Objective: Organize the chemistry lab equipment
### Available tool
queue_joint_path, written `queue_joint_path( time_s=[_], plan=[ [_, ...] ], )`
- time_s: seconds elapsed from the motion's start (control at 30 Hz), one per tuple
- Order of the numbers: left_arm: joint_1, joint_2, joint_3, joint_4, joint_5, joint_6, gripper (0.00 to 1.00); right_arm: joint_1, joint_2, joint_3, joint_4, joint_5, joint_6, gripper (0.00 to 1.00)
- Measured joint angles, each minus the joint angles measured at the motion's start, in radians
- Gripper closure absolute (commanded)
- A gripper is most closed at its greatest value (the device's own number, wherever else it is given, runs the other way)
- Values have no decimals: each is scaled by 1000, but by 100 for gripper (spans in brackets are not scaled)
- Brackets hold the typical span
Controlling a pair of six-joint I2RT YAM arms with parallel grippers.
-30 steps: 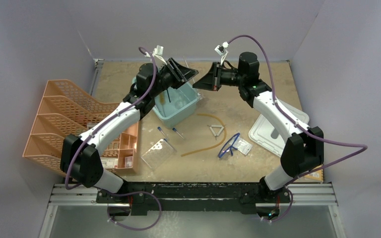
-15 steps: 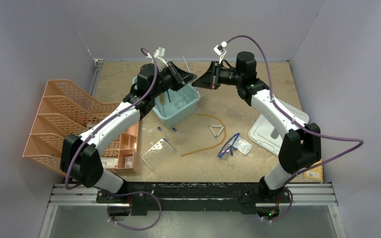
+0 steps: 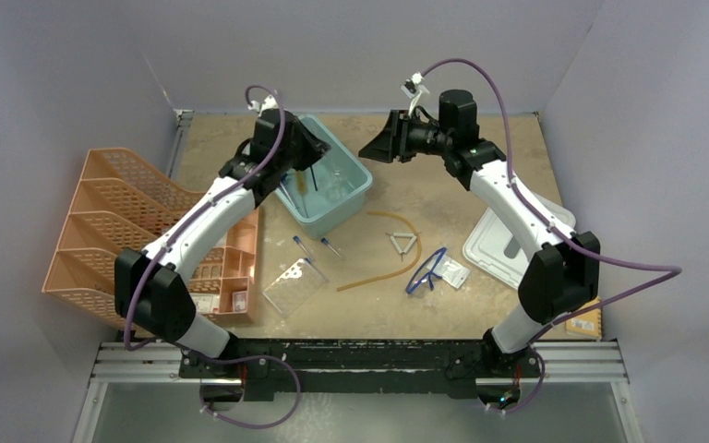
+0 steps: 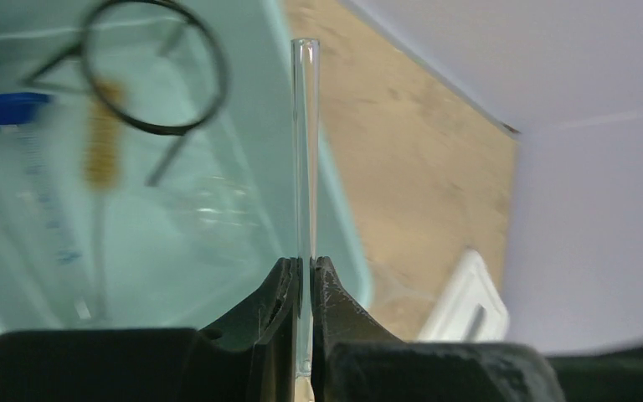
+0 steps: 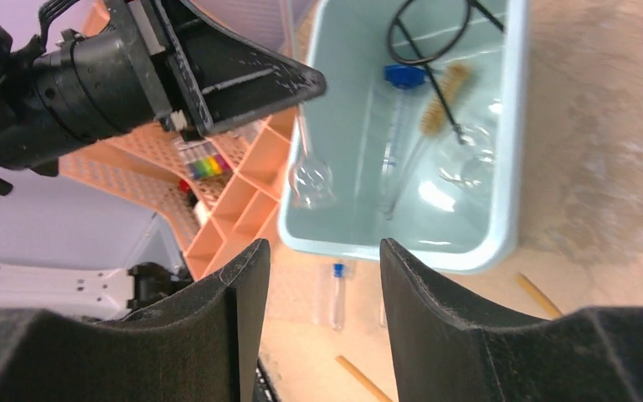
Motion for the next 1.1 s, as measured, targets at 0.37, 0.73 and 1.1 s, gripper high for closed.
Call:
queue_joint_path(
  time_s=[0.37, 0.73, 1.1],
  plan=[
    [128, 260, 159, -308, -99, 57, 100, -1, -69, -13, -122, 179, -106, 46],
    [113, 399, 216, -420, -141, 42, 100, -1, -96, -65, -169, 266, -148, 45],
    [97, 409, 217, -435, -215, -8, 84, -1, -96, -67, -172, 285, -149, 45]
  ],
)
